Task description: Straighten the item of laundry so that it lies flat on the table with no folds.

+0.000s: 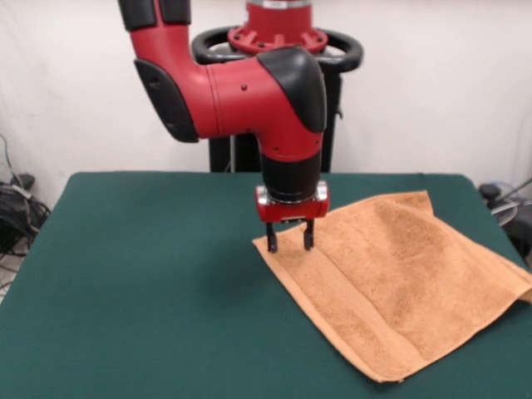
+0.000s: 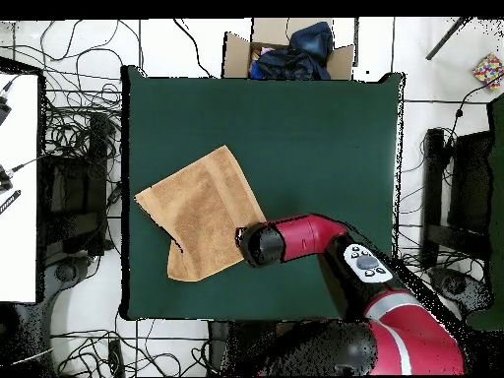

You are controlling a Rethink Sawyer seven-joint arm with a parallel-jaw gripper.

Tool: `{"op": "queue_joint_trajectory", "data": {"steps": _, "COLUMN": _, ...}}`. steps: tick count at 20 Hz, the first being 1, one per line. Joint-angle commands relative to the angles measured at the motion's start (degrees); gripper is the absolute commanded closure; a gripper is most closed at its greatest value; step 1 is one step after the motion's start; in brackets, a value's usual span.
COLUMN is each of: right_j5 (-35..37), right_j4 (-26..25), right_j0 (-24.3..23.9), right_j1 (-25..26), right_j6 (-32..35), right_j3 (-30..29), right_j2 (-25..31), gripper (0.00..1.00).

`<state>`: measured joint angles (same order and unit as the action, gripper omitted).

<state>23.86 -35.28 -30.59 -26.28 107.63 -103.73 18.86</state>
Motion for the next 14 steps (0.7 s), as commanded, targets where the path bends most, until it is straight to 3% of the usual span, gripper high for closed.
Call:
{"op": "queue_joint_trajectory", "data": {"steps": 1, "right_j5": -3.07, "right_j4": -3.37, "right_j0": 2.47, "right_j1": 1.03, "right_j6": 1.77, "right_j3": 0.6, "right_j2": -0.88, "gripper": 0.0}}
{"op": "queue_joint_trajectory", "data": {"steps": 8, "right_j5": -3.35, "right_j4": -3.8, "right_j0": 4.96, "right_j1": 0.91, "right_j6": 3.48, "right_j3": 1.14, "right_j2": -2.99, "gripper": 0.0}}
{"op": "queue_joint_trajectory", "data": {"steps": 14, "right_j5": -10.86, "right_j4": -5.17, "right_j0": 13.79, "right_j1": 4.47, "right_j6": 11.43, "right_j3": 3.33, "right_j2": -11.98, "gripper": 0.0}}
